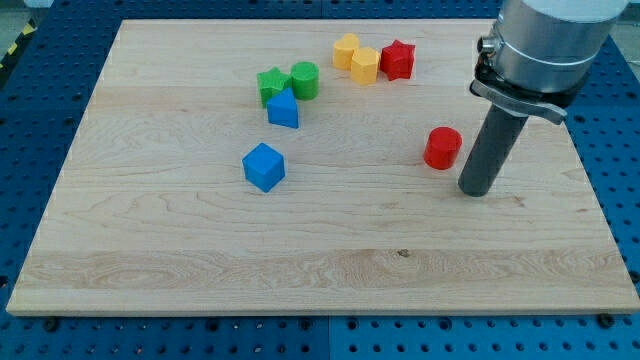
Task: Move the red circle towards the yellow hexagon
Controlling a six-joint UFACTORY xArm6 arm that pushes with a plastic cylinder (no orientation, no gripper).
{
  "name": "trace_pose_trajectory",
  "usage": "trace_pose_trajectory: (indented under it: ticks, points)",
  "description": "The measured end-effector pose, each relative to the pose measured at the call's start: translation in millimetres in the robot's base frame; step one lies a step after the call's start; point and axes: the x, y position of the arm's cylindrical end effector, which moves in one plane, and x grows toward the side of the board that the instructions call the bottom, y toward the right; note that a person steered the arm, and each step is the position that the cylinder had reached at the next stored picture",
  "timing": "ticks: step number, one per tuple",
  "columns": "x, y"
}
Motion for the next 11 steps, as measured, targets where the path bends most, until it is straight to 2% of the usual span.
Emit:
trace_pose_trajectory:
  ticks: [3, 6, 9, 11]
  points:
    - [-51.1, -24.6]
    - [-54.0, -54.8]
    - [-54.3, -60.2]
    - [-79.5, -60.2]
